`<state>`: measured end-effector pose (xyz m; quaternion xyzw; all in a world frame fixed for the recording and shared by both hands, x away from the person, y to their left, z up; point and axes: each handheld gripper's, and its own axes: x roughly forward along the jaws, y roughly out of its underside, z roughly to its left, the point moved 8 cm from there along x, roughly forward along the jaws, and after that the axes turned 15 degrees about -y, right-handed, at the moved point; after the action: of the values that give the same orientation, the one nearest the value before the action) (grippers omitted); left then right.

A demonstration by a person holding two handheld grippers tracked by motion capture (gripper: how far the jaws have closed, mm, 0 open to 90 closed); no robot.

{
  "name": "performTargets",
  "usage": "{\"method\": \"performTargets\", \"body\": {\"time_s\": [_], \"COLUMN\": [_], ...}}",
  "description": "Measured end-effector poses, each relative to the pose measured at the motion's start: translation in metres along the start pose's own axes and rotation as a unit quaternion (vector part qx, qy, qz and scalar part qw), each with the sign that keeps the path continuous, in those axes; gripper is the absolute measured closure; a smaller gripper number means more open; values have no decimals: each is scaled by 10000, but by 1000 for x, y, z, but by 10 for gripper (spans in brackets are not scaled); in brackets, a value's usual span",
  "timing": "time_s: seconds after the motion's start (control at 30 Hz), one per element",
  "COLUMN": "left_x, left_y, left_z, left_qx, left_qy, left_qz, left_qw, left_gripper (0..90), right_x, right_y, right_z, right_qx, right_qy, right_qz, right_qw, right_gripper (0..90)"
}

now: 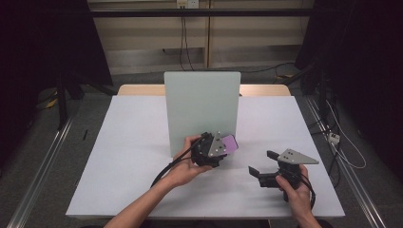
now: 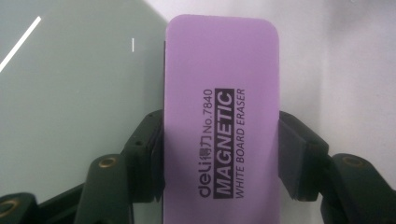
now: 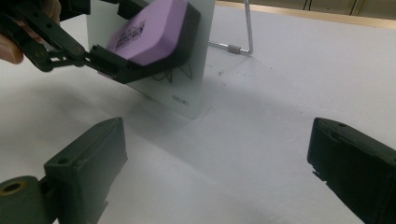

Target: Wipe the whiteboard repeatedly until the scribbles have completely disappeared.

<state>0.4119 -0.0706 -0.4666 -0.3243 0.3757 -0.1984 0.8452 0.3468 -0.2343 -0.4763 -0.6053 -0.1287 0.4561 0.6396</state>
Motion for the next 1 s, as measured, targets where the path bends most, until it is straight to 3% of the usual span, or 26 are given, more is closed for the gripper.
{"method": "performTargets", "body": {"time_s": [0.23, 0.3, 0.47, 0.6, 0.7, 0.8, 0.9, 1.0], "left_x": [12, 15, 18, 20, 16, 3, -9, -16], "left_y": [0, 2, -1, -4, -10, -20, -24, -23], "left_z": [-21, -27, -28, -31, -19, 8, 34, 45], "left_qx": [97, 205, 77, 125, -35, -139, -360, -479], "left_qy": [303, 376, 571, 593, 494, 165, -33, -97], "left_qz": [185, 246, 256, 287, 188, 25, -152, -255], "left_qw": [9993, 9988, 9980, 9978, 9986, 9998, 9992, 9985], "left_gripper": [411, 411, 410, 411, 412, 412, 412, 412], "right_x": [-1, -1, -1, -1, -1, -2, -3, -2], "right_y": [0, 0, 0, 0, 0, 0, 0, 0], "right_z": [0, 1, 0, 1, 1, 0, 0, 1], "right_qx": [-32, -46, -8, -43, -15, -22, -4, -32], "right_qy": [-6, -5, -3, -7, -16, -7, -3, -8], "right_qz": [-5, 8, -21, 3, -16, -20, -31, -10], "right_qw": [10000, 10000, 10000, 10000, 10000, 10000, 10000, 10000], "right_gripper": [44, 44, 43, 44, 44, 43, 43, 43]}}
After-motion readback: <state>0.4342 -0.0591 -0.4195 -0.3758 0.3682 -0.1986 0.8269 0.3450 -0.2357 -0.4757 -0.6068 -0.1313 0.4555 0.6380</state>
